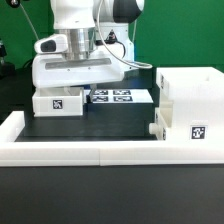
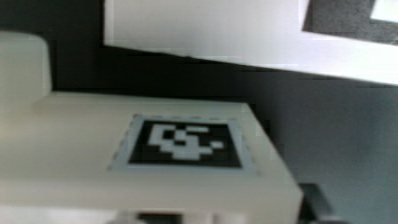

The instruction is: Assemble drawer

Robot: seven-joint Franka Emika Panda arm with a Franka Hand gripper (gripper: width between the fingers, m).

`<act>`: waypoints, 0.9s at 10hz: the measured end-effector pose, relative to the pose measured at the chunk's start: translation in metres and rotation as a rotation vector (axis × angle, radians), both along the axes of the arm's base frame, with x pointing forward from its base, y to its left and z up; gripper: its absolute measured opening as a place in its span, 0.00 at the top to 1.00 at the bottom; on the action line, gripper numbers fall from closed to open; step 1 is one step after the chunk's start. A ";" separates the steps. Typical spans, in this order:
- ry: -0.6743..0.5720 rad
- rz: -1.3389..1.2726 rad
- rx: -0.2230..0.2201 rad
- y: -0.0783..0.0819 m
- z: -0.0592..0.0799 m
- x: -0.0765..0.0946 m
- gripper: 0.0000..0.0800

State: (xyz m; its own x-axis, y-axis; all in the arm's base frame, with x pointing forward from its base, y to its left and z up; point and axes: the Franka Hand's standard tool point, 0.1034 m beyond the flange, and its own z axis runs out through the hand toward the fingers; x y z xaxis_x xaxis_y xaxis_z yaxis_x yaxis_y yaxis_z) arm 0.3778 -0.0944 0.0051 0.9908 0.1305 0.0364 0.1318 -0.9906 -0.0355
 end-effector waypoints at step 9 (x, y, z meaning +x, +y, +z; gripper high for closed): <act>0.001 0.004 0.001 0.000 0.002 0.001 0.95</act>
Offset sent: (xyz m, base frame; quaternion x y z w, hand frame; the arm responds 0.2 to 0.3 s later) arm 0.0000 0.0000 0.0000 0.0000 0.0000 0.0000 1.0000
